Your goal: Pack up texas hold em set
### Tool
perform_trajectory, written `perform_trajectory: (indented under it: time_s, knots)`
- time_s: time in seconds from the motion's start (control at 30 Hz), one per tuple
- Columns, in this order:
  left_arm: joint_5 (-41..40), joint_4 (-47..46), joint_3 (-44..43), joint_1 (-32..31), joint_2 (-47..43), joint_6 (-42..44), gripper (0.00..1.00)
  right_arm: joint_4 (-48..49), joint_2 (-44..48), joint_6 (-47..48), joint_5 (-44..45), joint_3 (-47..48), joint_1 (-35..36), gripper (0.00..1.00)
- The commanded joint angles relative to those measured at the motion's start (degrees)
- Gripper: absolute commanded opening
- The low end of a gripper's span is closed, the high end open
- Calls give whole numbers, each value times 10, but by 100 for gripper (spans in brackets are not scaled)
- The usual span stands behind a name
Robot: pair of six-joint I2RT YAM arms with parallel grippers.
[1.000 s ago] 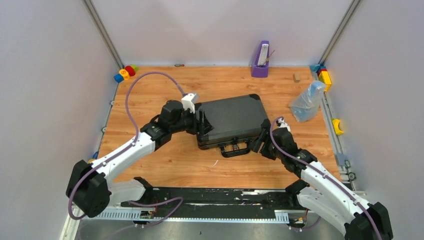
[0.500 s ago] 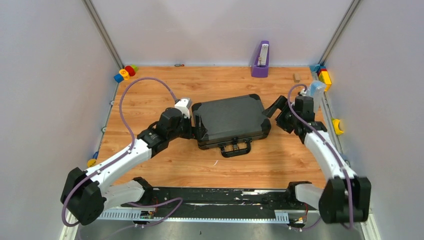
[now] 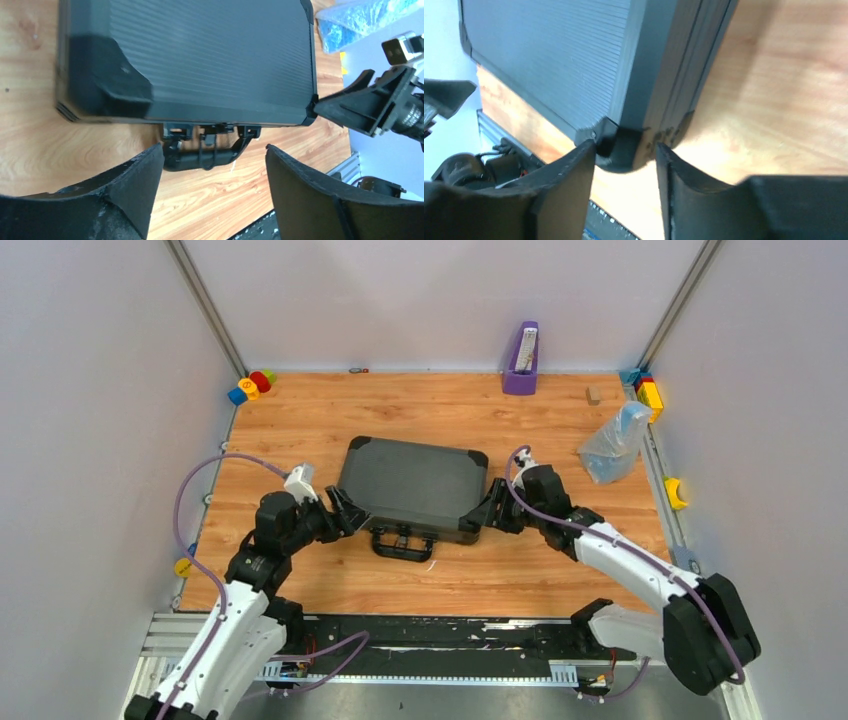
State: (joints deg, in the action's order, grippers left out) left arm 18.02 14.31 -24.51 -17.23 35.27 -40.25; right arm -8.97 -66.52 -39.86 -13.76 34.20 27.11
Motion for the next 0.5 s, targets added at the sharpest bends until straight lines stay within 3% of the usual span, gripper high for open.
perform_trajectory:
  time_s: [0.0, 0.13, 0.3, 0.4, 0.47]
  knots:
    - [65, 57, 13, 24, -41, -52, 78, -47, 59, -31, 8, -19, 26, 45]
    - [47, 134, 1, 25, -72, -54, 67, -71, 50, 5, -6, 10, 29, 45]
    - [31, 184, 4, 24, -94, -90, 50, -116, 23, 75, 8, 79, 39, 54]
    - [44, 168, 33, 16, -95, -112, 45, -143, 12, 106, 61, 144, 39, 67]
    - [27, 155, 55, 4, -94, -123, 40, -147, -3, 122, 99, 181, 39, 90]
